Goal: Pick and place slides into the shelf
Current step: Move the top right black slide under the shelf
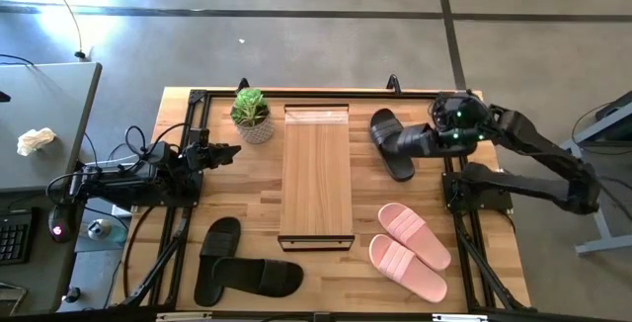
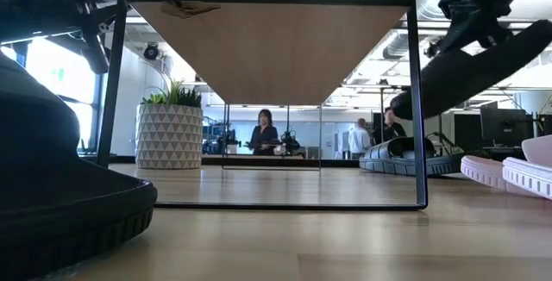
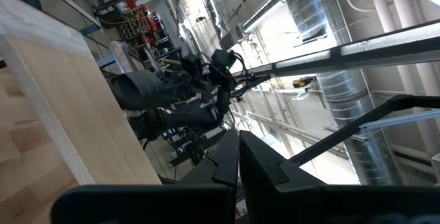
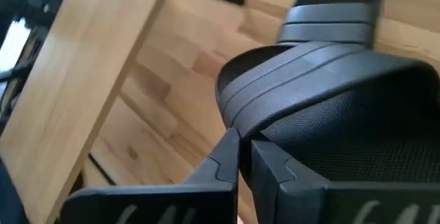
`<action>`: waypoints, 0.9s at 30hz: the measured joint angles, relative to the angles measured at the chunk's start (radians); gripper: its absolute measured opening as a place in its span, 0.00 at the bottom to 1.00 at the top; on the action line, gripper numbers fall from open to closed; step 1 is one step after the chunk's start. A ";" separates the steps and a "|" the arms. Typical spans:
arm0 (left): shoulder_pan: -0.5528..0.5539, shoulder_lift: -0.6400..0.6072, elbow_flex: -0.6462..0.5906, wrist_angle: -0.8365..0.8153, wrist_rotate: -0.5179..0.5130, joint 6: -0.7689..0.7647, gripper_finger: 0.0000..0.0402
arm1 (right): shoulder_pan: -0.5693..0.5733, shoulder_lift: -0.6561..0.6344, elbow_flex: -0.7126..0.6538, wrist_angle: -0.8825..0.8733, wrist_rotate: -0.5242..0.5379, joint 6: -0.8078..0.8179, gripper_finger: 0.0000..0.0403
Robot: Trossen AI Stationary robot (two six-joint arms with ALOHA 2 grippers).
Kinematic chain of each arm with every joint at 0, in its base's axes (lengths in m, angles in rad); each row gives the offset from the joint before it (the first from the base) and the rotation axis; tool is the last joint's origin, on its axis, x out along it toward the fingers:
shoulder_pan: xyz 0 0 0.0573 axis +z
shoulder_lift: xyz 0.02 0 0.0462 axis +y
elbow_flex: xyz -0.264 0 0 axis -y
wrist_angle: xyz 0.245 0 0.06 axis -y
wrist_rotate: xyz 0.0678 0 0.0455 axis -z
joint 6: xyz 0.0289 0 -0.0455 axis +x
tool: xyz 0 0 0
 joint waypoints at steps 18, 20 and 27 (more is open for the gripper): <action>0.000 0.000 0.000 0.000 -0.003 0.000 0.01 | 0.508 0.363 0.001 0.314 0.337 -0.041 0.00; 0.000 0.000 0.000 0.000 -0.009 0.000 0.01 | 0.511 0.410 0.001 0.329 0.338 -0.041 0.00; 0.000 0.000 0.000 0.000 -0.019 0.000 0.01 | 0.511 0.481 -0.164 0.674 0.279 -0.018 0.00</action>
